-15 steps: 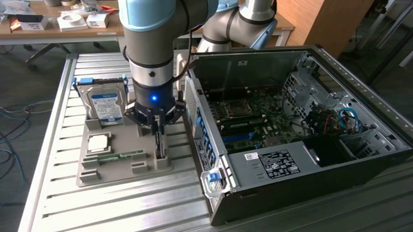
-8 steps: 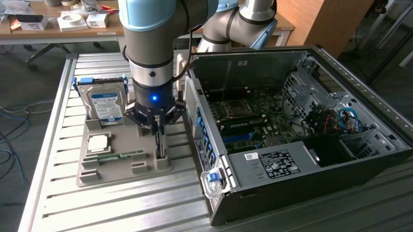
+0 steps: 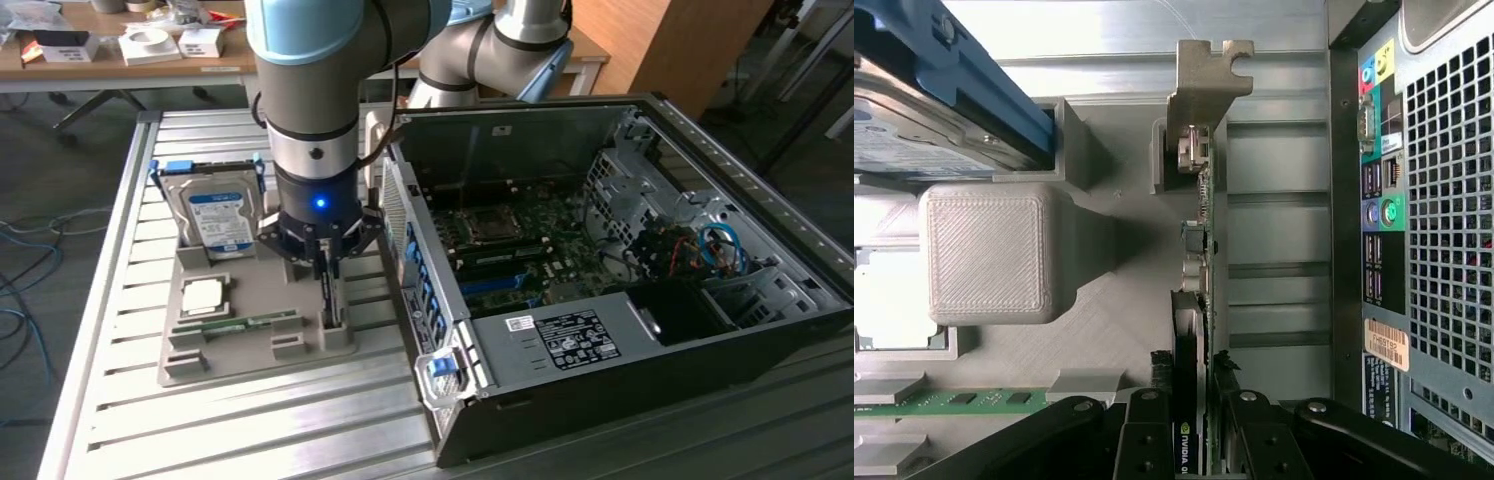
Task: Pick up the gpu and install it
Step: 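Pick up the gpu and move the gpu toward the slot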
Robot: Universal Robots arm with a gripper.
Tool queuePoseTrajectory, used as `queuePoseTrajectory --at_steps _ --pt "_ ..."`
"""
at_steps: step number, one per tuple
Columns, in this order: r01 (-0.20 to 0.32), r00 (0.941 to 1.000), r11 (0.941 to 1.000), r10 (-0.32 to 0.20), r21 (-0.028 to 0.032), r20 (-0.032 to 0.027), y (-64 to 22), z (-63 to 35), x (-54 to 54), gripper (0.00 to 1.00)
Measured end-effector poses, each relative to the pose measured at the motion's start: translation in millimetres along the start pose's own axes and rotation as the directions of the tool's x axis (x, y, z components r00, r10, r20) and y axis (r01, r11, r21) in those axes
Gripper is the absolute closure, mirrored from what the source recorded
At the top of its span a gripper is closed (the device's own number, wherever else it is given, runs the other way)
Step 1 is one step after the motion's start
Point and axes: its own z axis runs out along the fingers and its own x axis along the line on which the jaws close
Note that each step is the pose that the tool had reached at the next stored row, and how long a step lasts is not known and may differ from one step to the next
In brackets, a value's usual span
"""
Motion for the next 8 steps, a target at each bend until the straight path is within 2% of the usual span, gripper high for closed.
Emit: queuePoseTrajectory --at_steps 3,8 --pt "0.001 1.0000 1.0000 -0.001 -0.0001 0.0004 0.0 -0.2 0.0 0.74" --pt "0.003 1.0000 1.0000 -0.003 -0.0011 0.0007 0.3 -6.6 0.1 0.74"
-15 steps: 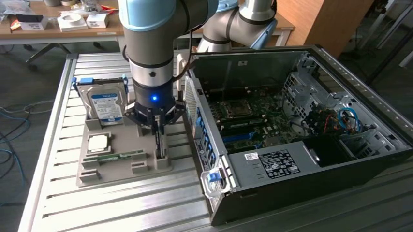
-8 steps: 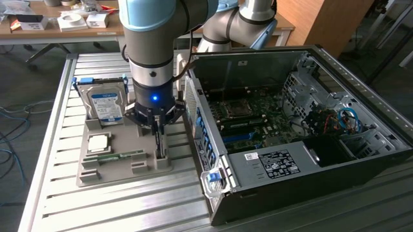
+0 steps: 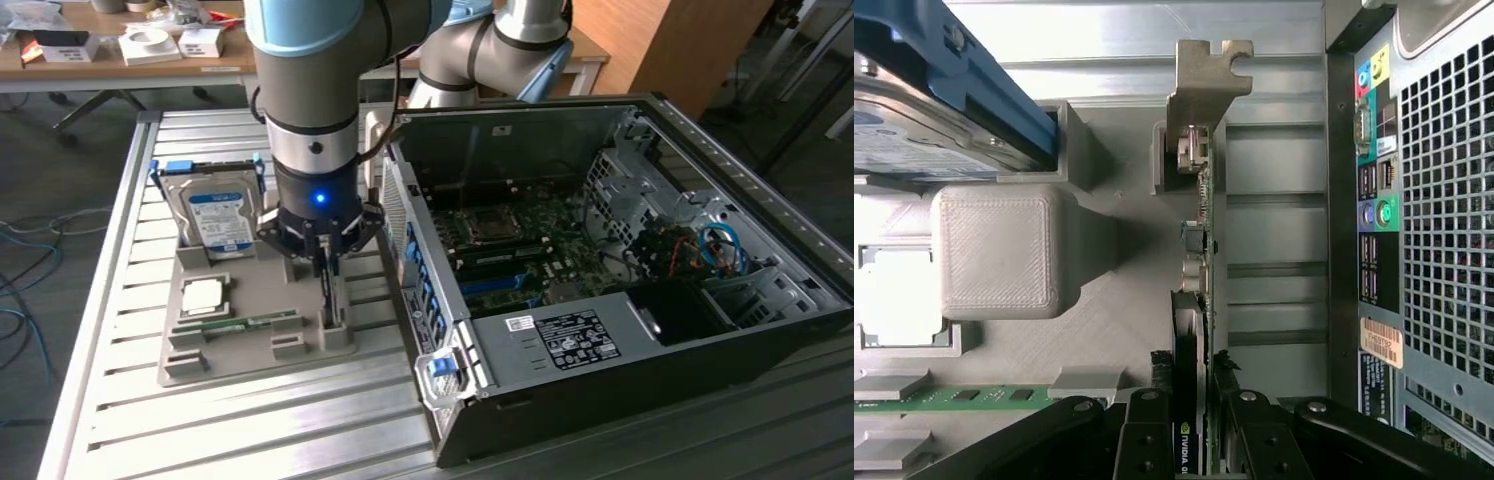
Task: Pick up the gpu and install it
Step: 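Pick up the gpu and move the gpu toward the slot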
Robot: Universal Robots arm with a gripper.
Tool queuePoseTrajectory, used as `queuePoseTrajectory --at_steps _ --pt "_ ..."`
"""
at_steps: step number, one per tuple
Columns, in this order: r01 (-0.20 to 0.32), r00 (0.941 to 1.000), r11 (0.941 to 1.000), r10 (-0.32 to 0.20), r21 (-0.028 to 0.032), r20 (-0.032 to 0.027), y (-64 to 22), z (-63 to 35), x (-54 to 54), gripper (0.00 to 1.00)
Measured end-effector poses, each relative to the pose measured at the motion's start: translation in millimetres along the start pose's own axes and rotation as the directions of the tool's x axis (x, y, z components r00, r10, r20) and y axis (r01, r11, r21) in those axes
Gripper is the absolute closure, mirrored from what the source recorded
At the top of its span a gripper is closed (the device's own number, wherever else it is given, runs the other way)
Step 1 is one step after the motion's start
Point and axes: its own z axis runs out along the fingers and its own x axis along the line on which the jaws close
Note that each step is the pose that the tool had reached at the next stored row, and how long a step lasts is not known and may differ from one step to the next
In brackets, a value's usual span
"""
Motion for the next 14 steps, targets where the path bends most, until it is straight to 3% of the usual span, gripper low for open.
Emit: queuePoseTrajectory --at_steps 14 --pt "0.004 1.0000 0.9999 -0.004 -0.0099 -0.0004 1.8 -34.7 0.1 0.74"
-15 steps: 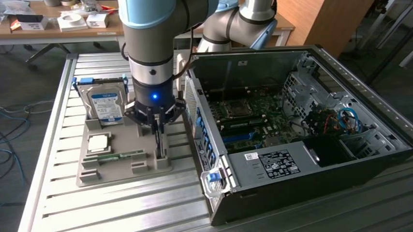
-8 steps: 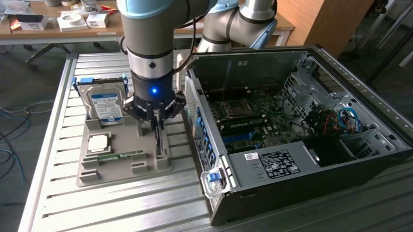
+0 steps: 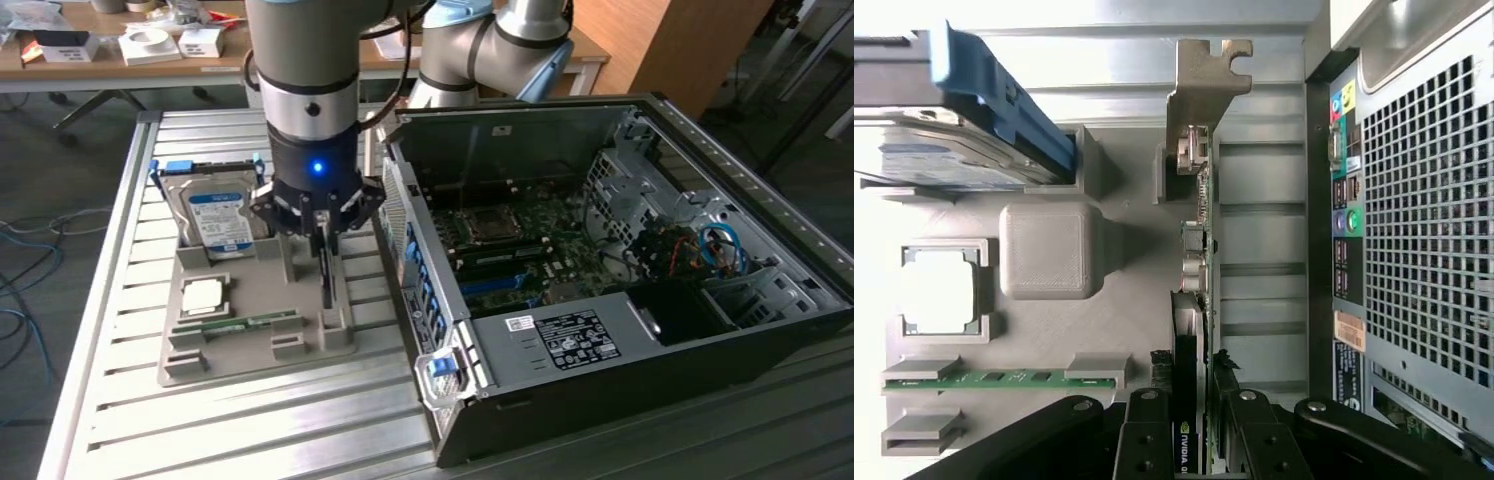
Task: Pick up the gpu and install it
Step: 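Pick up the gpu and move the gpu toward the slot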
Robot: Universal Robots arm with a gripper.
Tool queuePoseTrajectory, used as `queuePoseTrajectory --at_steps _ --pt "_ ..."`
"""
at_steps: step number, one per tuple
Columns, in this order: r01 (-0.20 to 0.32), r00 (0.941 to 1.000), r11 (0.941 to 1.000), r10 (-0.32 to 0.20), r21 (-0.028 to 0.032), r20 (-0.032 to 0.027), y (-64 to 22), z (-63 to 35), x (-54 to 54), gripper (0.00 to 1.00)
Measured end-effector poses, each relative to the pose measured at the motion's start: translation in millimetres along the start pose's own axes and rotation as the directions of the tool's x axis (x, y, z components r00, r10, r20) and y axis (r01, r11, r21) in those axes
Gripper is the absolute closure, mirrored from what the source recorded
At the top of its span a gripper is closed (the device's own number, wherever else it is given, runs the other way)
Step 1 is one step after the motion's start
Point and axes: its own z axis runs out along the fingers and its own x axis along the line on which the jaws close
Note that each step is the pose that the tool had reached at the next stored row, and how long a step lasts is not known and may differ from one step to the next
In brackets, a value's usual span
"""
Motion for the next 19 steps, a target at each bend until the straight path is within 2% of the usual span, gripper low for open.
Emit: queuePoseTrajectory --at_steps 10,19 --pt "0.002 1.0000 1.0000 -0.002 -0.0086 -0.0006 1.7 -26.6 0.1 0.74" --pt "0.002 1.0000 1.0000 -0.002 -0.0096 -0.0007 3.3 -51.8 0.2 0.74"
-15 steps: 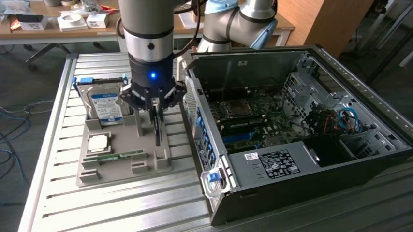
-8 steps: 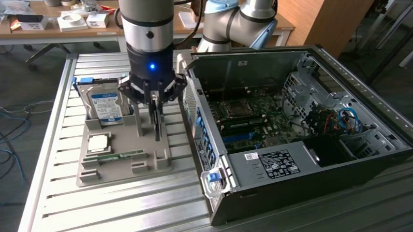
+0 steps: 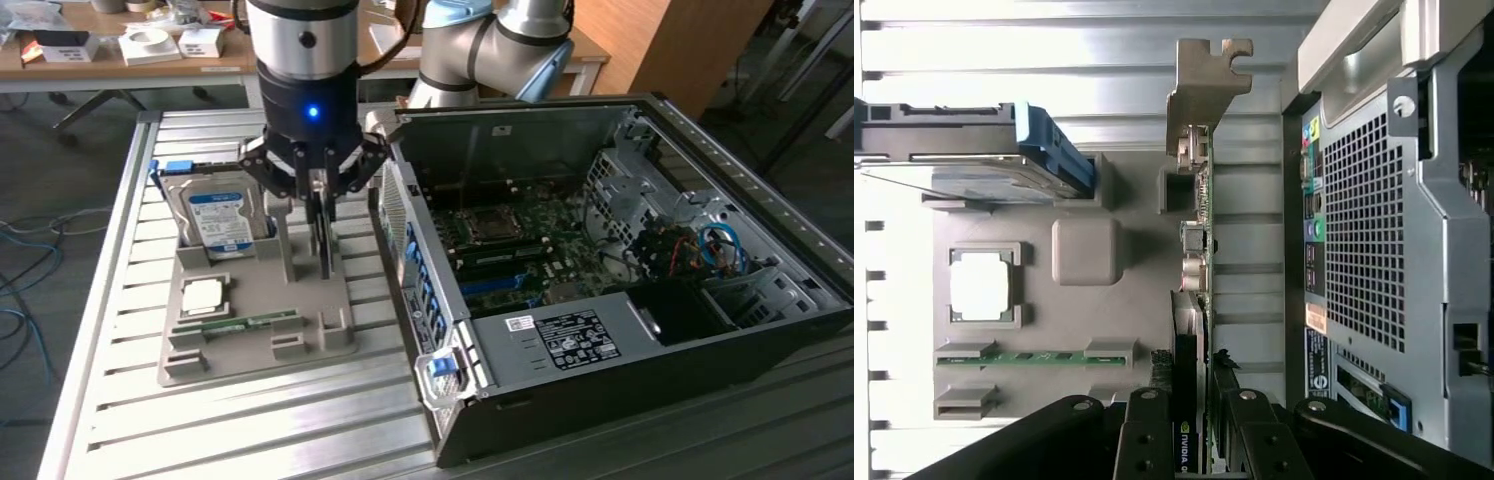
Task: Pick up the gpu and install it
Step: 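Pick up the gpu and move the gpu toward the slot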
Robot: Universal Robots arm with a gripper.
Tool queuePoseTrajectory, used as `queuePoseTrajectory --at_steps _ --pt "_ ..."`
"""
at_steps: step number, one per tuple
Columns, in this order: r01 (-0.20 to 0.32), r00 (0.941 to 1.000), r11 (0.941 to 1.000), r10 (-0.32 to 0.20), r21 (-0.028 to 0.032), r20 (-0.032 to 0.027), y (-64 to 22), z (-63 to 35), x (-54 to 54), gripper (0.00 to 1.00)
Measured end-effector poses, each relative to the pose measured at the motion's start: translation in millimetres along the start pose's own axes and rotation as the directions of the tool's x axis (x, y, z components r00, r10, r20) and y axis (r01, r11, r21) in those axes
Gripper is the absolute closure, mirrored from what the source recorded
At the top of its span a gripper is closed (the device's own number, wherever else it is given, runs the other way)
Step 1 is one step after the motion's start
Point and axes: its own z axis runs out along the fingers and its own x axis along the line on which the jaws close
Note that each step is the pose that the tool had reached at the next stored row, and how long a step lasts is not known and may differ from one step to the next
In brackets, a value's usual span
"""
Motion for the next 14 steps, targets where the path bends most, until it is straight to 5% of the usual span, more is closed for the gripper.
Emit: queuePoseTrajectory --at_steps 14 --pt "0.000 1.0000 0.9999 0.000 -0.0122 -0.0005 2.6 -35.5 0.1 0.74"
